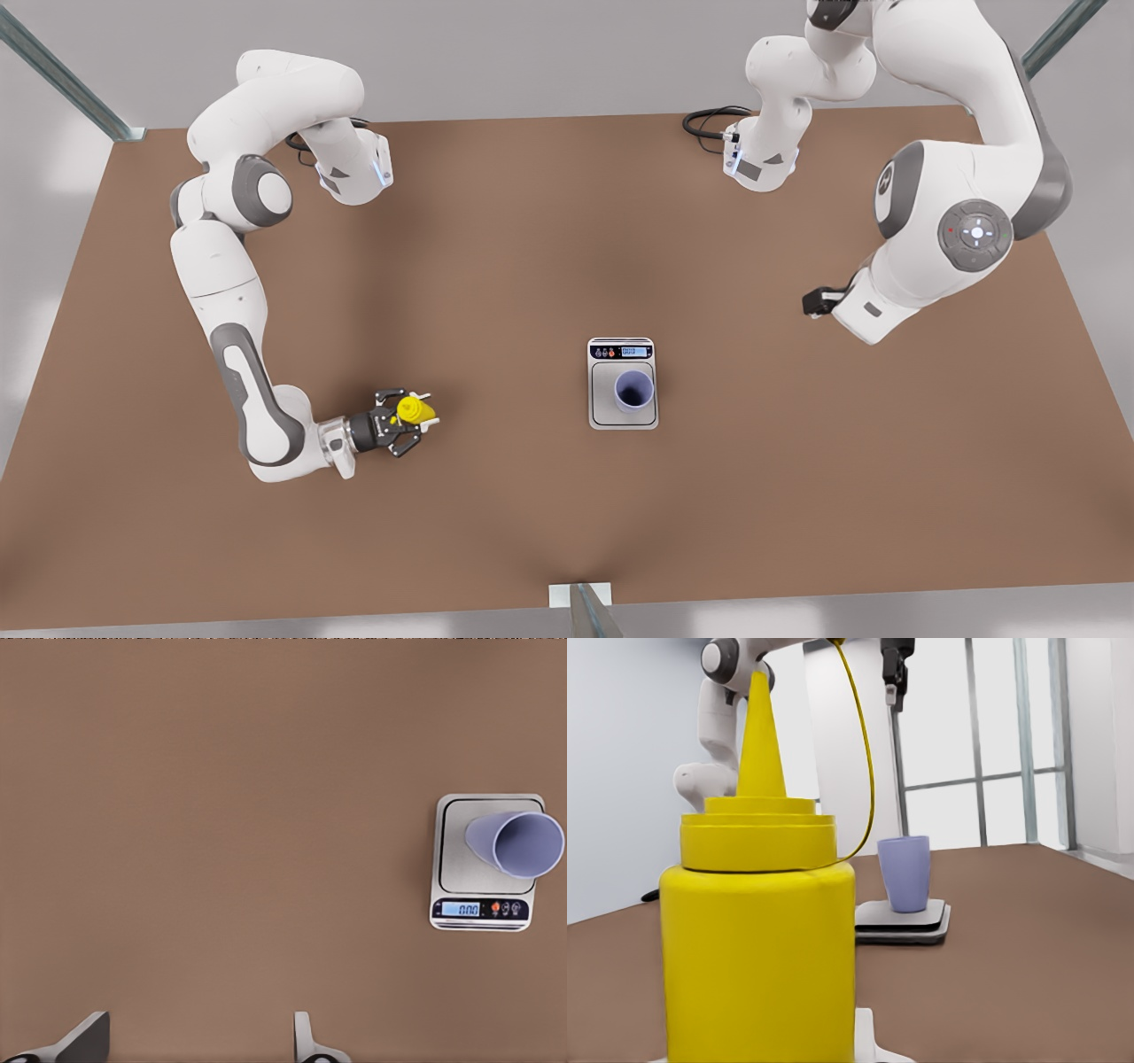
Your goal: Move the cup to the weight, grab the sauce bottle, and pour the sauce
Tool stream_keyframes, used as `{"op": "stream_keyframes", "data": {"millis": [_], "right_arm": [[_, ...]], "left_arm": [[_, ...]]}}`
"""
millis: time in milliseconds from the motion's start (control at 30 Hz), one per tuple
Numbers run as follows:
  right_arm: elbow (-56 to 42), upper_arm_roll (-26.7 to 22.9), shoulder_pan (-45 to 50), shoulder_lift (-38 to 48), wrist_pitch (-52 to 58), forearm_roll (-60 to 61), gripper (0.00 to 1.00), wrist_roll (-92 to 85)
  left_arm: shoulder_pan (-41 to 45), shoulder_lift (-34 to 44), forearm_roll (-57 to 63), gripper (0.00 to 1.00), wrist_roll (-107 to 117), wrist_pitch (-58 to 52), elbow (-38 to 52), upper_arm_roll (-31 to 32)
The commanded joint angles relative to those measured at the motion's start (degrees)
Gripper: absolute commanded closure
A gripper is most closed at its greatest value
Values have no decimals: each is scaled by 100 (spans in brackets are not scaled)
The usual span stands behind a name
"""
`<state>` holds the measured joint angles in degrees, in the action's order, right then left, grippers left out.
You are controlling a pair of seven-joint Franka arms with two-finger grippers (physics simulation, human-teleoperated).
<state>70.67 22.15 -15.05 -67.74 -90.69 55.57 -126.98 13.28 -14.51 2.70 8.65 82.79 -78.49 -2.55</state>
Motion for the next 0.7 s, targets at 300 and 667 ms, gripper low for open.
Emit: {"op": "stream_keyframes", "data": {"millis": [300,667], "right_arm": [[26,-18,19,-20,-54,-126,35,-29],[52,-9,10,-38,-54,-134,0,32]], "left_arm": [[-1,0,2,0,5,0,0,0],[-1,-26,11,0,5,27,0,0]]}}
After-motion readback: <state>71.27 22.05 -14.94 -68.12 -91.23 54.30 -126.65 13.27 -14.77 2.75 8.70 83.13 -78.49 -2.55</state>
